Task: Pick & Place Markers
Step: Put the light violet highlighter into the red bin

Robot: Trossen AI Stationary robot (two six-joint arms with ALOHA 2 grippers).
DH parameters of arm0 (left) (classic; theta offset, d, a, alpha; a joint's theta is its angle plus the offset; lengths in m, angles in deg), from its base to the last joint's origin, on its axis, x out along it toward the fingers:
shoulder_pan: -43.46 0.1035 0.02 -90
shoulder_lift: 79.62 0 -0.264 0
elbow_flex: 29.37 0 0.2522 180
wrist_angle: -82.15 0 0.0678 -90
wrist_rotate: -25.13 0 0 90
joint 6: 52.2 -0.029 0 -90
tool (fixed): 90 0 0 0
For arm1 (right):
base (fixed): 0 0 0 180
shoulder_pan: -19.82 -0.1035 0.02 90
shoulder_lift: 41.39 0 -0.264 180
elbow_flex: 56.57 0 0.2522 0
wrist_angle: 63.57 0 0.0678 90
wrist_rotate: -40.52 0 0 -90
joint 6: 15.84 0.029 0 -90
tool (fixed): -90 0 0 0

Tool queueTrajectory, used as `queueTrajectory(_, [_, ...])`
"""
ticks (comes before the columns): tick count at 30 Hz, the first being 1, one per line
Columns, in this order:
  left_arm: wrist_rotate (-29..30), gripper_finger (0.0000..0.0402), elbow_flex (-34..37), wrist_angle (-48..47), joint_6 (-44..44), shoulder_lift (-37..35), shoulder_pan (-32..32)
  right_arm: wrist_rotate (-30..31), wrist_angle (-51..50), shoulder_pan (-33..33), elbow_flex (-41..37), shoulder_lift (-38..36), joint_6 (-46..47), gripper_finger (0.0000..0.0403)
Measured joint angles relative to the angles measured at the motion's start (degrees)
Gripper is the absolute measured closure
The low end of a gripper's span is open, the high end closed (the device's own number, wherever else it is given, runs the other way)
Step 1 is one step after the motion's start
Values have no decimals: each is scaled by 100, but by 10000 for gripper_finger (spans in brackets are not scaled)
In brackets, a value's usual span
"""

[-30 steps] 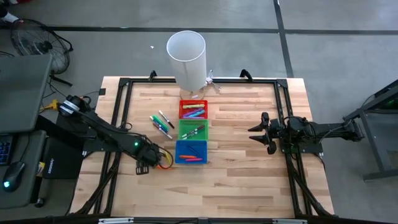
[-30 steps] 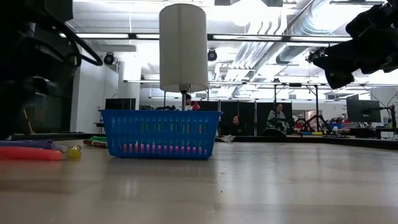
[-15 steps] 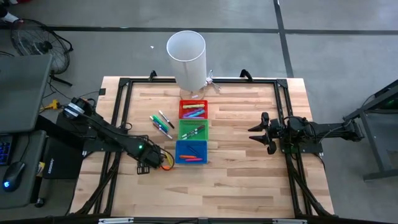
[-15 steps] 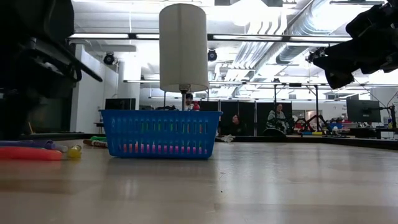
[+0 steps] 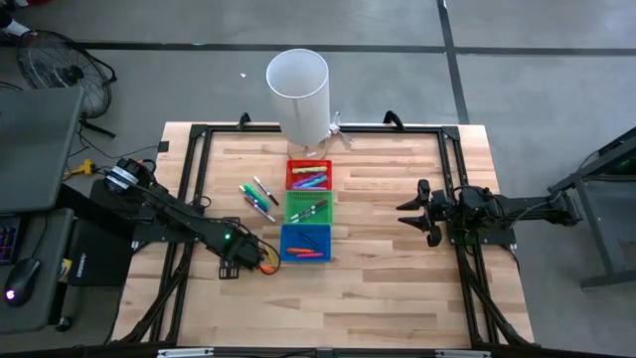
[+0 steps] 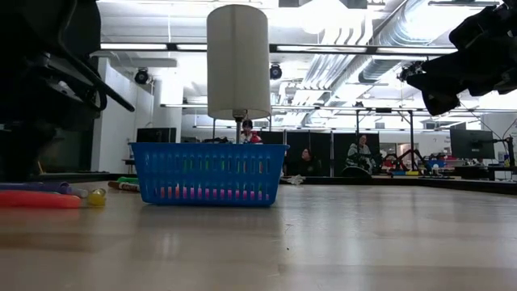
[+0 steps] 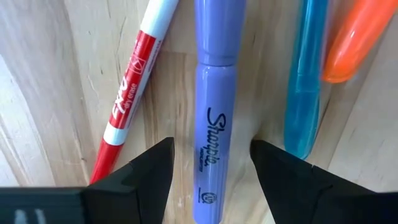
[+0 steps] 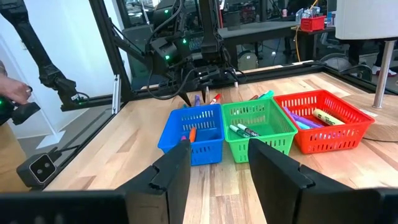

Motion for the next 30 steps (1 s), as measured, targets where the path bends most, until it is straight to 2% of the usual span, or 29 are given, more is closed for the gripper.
queueTrajectory(7, [-49,196,7,68,-59,8,2,0,0,-1,0,0,-6,253])
queueTrajectory(20, [-227,321,11,180,44,15,0,0,-2,-1,0,0,-2,253])
queueTrajectory(24, [-232,331,11,174,114,15,0,0,-2,1,0,0,-6,253])
queueTrajectory(30, [-226,324,17,180,179,16,0,-1,-2,-1,0,0,3,253])
